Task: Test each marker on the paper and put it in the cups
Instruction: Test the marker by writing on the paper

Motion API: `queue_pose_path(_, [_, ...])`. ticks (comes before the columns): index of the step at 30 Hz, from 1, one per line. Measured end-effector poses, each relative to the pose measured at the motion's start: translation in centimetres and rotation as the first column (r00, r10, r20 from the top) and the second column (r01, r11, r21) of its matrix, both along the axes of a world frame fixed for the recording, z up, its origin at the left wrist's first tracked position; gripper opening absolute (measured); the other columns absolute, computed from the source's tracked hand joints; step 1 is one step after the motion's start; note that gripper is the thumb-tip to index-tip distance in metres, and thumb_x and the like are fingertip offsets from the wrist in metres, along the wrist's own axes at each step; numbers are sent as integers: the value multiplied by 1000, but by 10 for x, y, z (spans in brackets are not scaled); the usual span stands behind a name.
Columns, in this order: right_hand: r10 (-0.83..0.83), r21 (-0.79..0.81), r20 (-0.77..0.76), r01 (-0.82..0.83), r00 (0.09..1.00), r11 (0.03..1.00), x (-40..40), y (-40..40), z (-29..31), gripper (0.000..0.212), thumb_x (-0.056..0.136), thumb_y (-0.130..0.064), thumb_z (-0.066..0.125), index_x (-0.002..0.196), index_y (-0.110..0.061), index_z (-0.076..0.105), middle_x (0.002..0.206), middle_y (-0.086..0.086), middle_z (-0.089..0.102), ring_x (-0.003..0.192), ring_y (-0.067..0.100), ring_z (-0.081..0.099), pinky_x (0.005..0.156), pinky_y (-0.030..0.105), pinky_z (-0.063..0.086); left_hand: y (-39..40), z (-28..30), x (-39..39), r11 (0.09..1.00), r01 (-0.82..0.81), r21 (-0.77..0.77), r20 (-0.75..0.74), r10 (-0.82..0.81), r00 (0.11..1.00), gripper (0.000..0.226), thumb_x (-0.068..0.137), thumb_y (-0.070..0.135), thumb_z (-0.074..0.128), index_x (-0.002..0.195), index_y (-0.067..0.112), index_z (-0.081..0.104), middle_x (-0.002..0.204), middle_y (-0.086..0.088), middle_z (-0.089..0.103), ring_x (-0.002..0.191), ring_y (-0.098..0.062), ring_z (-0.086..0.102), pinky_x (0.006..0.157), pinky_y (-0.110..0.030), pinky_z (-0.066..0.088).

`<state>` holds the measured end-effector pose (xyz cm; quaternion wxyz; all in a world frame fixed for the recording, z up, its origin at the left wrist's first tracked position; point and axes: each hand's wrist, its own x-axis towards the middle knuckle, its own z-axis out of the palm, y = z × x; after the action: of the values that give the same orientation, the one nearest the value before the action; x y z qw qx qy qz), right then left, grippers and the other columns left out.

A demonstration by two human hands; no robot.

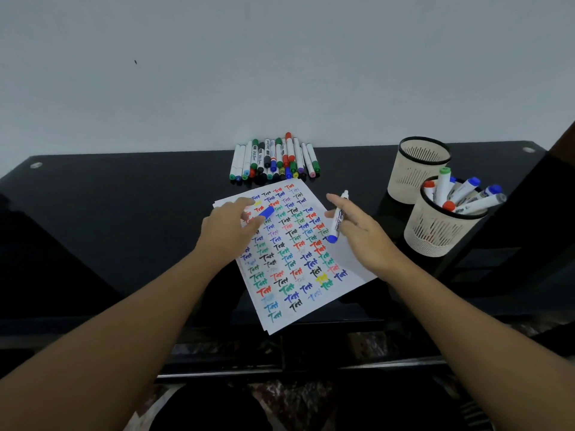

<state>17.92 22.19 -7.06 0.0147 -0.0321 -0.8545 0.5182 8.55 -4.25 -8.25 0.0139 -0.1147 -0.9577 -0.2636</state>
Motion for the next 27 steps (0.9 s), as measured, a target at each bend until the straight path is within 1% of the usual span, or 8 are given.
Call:
queue_pose_path(3, [-35,0,-92,35,995,999,-10,-9,6,37,112,-33,43,147,-38,53,118,-20,63,100,-10,61,78,8,43,12,0,-9,996,28,-80,-38,-31,999,52,98,58,52,145,35,51,118,3,63,119,-22,54,102,-48,45])
queue_pose_path(5, [-51,24,-100,53,994,998,-18,-13,7,35,112,-33,45,145,-41,53,120,-10,67,89,7,69,77,15,47,19,0,-14,990,57,-129,-54,-64,996,51,99,55,53,145,35,52,122,-2,62,118,-25,55,100,-50,48])
queue_pose_path(7, [4,66,-59,0,998,998,-22,-16,8,44,112,-29,46,150,-49,41,128,-11,64,86,5,70,71,14,51,25,1,-19,984,71,-165,-36,-78,996,45,101,47,55,143,33,56,123,-4,61,115,-26,56,97,-49,50])
queue_pose_path(10, [61,204,8,-61,998,977,-26,-19,9,62,108,-32,55,158,-46,20,140,2,62,118,9,66,93,28,56,28,-1,-23,988,85,-128,-8,-87,996,33,103,31,56,136,27,62,122,-6,59,111,-27,58,95,-45,50])
queue_pose_path(12, [26,317,27,-34,999,948,-29,-18,7,50,107,-34,57,152,-32,35,142,1,61,121,17,62,100,38,54,26,-3,-20,992,96,-85,-24,-99,995,34,105,26,52,139,28,58,121,-5,54,105,-24,58,88,-38,49])
queue_pose_path(15, [26,325,13,-29,1000,945,-33,-17,4,28,107,-30,57,135,-28,54,120,-11,63,107,12,65,91,36,58,19,-5,-12,992,126,-24,-62,-127,990,44,108,27,46,151,35,43,119,2,47,94,-15,55,79,-28,44])
queue_pose_path(21, [67,416,-20,-53,998,908,-36,-16,-3,30,107,-28,56,137,-33,57,114,-8,64,87,17,65,79,42,59,4,-11,1,984,129,121,-148,-111,983,41,105,24,55,146,27,51,114,6,54,97,-8,55,89,-28,49])
queue_pose_path(27, [147,573,-19,-110,989,812,-47,-17,-5,33,106,-30,58,137,-41,59,111,-5,60,93,16,59,87,42,53,1,-23,13,967,213,139,-237,-177,955,28,100,18,63,128,19,65,119,8,56,97,-7,59,91,-26,53])
